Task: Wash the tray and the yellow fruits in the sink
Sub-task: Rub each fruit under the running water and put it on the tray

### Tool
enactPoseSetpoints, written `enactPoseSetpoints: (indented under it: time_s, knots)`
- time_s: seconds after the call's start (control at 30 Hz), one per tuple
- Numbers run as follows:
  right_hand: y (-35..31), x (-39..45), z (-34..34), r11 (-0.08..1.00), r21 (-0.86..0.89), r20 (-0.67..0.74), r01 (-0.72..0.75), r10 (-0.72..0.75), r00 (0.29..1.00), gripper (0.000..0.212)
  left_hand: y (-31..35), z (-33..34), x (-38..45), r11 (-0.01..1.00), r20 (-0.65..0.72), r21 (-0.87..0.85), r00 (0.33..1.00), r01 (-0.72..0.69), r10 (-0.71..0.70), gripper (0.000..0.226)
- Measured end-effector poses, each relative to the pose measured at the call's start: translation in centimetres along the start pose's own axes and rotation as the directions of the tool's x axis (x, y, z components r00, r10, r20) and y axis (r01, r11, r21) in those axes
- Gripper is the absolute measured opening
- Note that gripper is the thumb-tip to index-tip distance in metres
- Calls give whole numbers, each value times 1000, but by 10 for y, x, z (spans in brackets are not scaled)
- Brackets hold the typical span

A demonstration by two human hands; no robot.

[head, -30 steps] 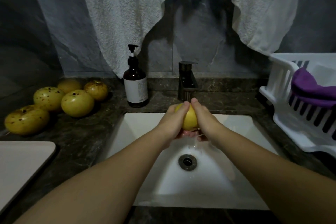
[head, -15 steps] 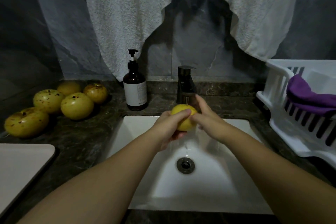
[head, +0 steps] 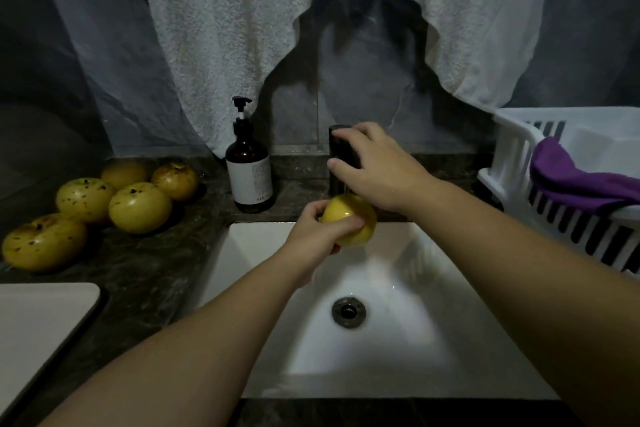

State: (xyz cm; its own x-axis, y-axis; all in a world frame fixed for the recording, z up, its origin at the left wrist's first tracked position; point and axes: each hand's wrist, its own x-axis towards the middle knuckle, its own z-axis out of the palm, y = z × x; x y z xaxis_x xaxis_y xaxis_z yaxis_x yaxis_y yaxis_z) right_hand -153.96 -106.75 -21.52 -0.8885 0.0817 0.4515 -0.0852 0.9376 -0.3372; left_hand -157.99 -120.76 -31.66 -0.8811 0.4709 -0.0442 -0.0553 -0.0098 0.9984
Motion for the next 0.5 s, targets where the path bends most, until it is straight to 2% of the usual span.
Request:
enactPoseSetpoints:
  time_s: [0.07,0.2,0.3,0.37,0.43,0.47,0.5]
  knots:
    - [0,1,0,1000,-8,-19,-5,4,1000,63,-1,0,0,1000,2,15,1000,-11,10,75]
    - [0,0,1,1000,1,34,-15,15,999,62,-2,-3,0,999,21,48,1000,-20,19,78]
    - [2,-11,1,995,94,23,-35,33,999,58,-3,-6,0,995,11,95,1000,-22,21,85]
    - [7,-26,5,982,181,-129,-49,73,989,50,-4,-8,1,987,-6,158,999,-32,33,90]
    - [16,-48,16,970,233,-229,-69,124,966,28,-6,-11,3,966,-28,255,999,-35,44,96]
    - [21,-58,25,964,245,-197,-104,155,968,17,-7,-12,4,952,-36,304,998,-33,46,99]
    - [25,-65,34,956,249,-118,-157,190,975,20,-8,-13,4,936,-39,351,998,-30,47,101]
